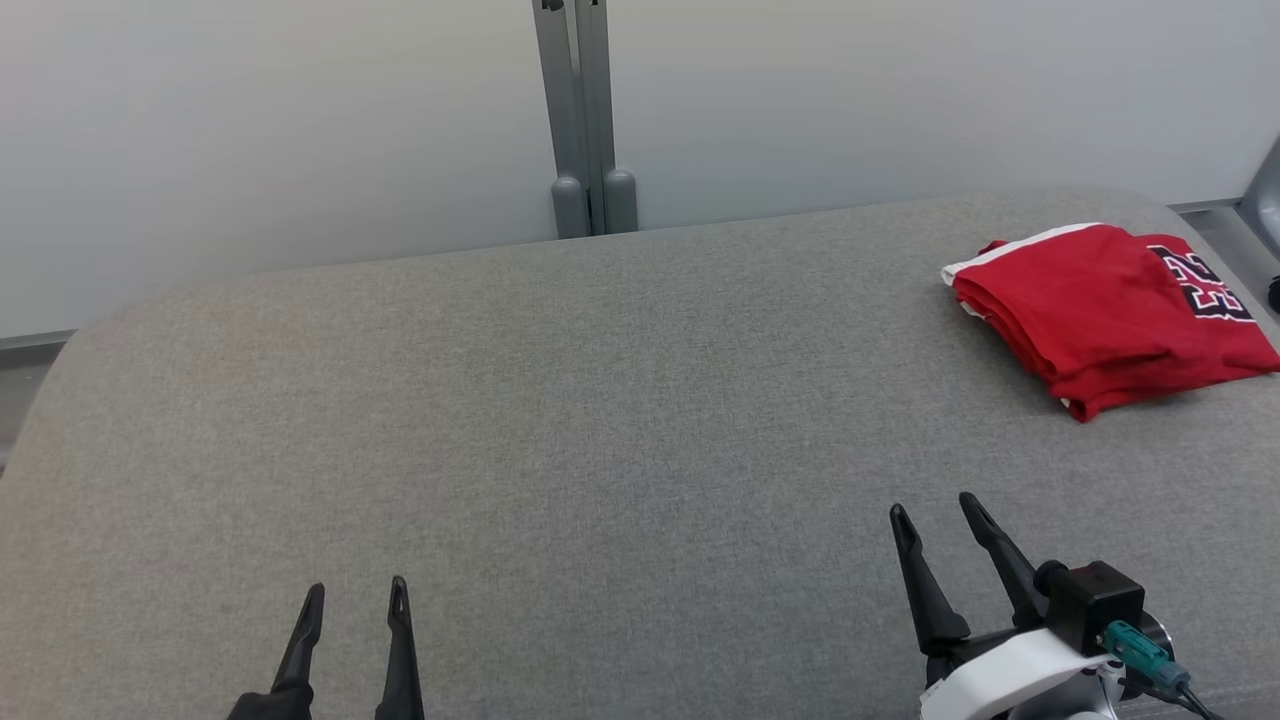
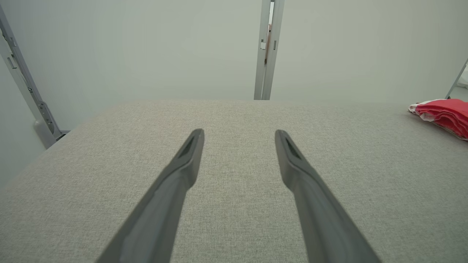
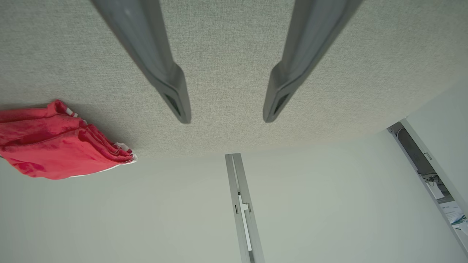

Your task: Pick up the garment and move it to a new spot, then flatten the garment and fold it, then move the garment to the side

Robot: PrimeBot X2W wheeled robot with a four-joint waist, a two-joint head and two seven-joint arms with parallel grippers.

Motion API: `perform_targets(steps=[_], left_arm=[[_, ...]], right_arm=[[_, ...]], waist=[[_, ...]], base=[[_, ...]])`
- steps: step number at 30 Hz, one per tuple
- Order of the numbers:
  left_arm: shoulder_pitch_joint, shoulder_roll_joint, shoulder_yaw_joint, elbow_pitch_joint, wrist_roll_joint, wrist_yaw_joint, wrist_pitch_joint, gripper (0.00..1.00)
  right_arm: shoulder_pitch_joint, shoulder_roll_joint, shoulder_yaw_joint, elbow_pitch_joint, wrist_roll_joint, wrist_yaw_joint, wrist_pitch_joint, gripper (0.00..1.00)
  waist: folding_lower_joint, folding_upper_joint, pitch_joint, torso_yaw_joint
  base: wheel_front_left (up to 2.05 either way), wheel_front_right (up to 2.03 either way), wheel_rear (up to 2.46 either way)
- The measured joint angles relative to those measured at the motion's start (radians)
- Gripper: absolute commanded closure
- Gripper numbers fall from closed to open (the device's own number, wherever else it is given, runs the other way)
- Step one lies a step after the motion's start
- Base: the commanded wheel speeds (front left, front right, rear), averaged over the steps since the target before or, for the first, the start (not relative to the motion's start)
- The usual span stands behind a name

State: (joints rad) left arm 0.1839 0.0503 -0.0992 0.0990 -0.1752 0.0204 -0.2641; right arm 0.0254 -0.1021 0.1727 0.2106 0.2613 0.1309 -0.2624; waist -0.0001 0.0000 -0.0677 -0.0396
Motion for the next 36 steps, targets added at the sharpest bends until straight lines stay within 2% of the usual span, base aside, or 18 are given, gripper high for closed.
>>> perform_targets(steps=[7,8,12,36], left_arm=[[0.0,0.0,0.0,0.006,0.008,-0.003,0.0,0.0],[0.0,0.0,0.0,0.007,0.011,-0.001,0.0,1.0],[0.001,-0.001,-0.002,0.038,0.0,-0.002,0.0,1.0],[-0.064,0.006,0.039,0.075,-0.441,-0.044,0.1,1.0]], right_arm=[[0.005,0.001,0.001,-0.001,0.002,0.0,0.0,0.0],[0.005,0.001,0.001,-0.001,0.002,0.0,0.0,1.0],[0.021,0.002,0.003,0.025,0.005,0.0,0.002,1.0],[-0.007,0.003,-0.062,0.029,0.419,0.0,0.1,1.0]], waist=[[0.0,0.0,-0.002,0.002],[0.0,0.0,-0.002,0.003],[0.0,0.0,-0.002,0.003],[0.0,0.0,0.012,0.01]], base=[[0.0,0.0,0.0],[0.0,0.0,0.0],[0.0,0.0,0.0],[0.0,0.0,0.0]])
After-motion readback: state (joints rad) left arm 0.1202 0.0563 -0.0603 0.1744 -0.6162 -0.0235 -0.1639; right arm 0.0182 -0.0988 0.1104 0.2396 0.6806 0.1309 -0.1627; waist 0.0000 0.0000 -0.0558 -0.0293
